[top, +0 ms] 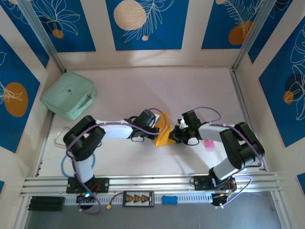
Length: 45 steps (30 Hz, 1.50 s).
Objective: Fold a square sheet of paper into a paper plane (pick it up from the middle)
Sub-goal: Fold the triangle a second time at the center of the table.
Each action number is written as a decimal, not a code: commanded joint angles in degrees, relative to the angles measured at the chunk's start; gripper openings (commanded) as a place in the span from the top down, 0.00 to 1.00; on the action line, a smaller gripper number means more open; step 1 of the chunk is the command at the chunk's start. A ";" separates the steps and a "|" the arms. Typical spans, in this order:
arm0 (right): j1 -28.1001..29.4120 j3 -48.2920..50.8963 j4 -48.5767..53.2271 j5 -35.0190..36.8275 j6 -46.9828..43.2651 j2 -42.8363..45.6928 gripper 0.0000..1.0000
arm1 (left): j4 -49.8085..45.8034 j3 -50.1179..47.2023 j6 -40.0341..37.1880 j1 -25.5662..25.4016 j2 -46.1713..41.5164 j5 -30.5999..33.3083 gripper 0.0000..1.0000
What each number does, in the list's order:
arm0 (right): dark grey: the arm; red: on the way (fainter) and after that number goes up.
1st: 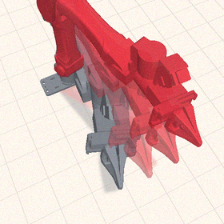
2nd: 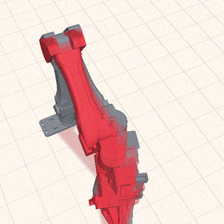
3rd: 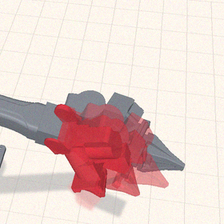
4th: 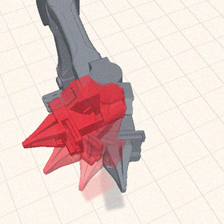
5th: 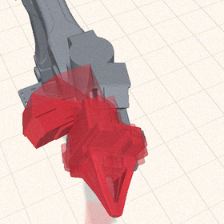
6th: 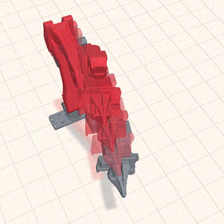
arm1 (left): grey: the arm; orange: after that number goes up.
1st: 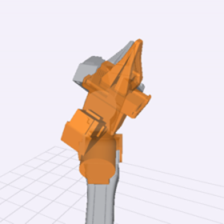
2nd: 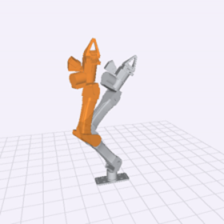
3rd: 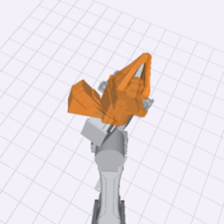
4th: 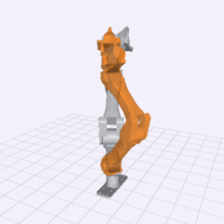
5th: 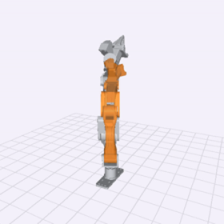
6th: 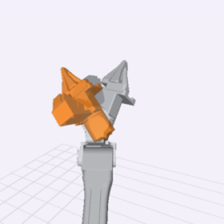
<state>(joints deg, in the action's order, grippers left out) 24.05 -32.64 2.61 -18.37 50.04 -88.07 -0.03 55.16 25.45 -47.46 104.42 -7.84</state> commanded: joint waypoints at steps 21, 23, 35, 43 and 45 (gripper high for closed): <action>1.56 -0.58 -14.02 -6.39 6.62 -0.46 1.00 | -1.11 0.38 -0.64 0.62 1.93 -1.82 0.98; 1.81 -0.82 -15.19 -6.41 7.26 -1.32 1.00 | -1.08 0.43 -0.67 0.57 1.93 -1.92 0.98; 2.23 -3.48 -16.10 -6.82 7.56 -6.16 1.00 | -1.09 0.52 -0.79 0.70 2.10 -2.10 0.98; 1.81 -0.84 -16.24 -4.60 8.05 -9.42 1.00 | -1.36 0.72 -1.01 0.70 2.32 -2.08 0.98; 1.61 0.40 -17.04 -4.37 8.65 -10.00 1.00 | -1.46 0.80 -1.02 0.70 2.44 -2.10 0.98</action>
<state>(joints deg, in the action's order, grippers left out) 25.87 -34.15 -14.28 -23.35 57.56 -97.01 0.71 55.22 25.39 -47.35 105.14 -8.97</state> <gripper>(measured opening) 0.063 0.064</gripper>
